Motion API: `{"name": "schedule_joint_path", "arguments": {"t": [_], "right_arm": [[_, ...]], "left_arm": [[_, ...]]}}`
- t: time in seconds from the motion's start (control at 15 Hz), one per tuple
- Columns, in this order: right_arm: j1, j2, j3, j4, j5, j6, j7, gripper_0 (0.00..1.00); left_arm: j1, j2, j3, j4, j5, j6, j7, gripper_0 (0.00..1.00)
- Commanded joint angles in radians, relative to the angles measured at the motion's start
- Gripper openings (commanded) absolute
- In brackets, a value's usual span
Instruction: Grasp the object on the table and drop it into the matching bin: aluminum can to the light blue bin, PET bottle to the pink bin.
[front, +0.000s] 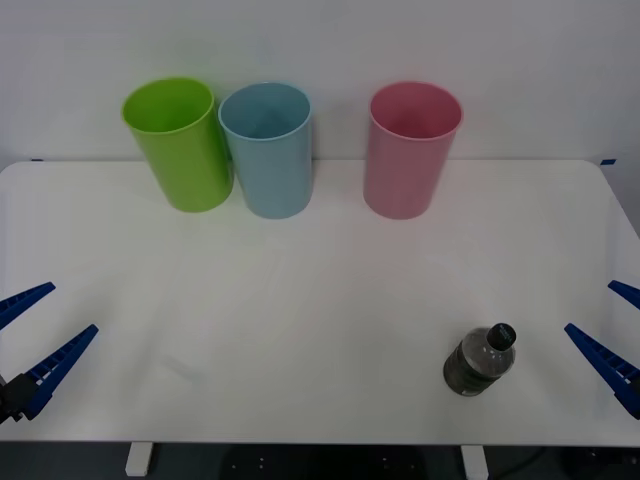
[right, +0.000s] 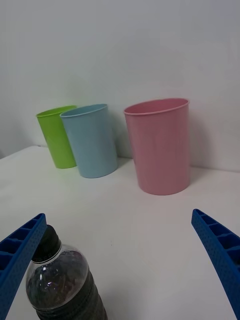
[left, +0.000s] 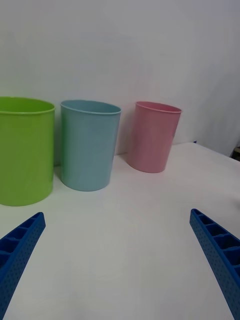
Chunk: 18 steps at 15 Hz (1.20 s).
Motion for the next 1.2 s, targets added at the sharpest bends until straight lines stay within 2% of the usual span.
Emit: {"name": "schedule_joint_path", "arguments": {"t": [0.07, 0.27, 0.6, 1.2], "right_arm": [[0.000, 0.000, 0.000, 0.000, 0.000, 0.000, 0.000, 1.00], [-0.004, 0.015, -0.004, -0.006, -0.006, 0.024, -0.005, 1.00], [0.024, -0.030, 0.025, -0.005, -0.020, 0.024, -0.003, 1.00], [0.047, -0.108, 0.060, 0.084, -0.035, -0.094, 0.066, 1.00]], "left_arm": [[0.000, 0.000, 0.000, 0.000, 0.000, 0.000, 0.000, 1.00], [0.000, 0.000, 0.000, 0.000, 0.000, 0.000, 0.000, 1.00], [0.000, 0.000, 0.000, 0.000, 0.000, 0.000, 0.000, 1.00], [0.000, 0.000, 0.000, 0.000, 0.000, 0.000, 0.000, 1.00]]}}
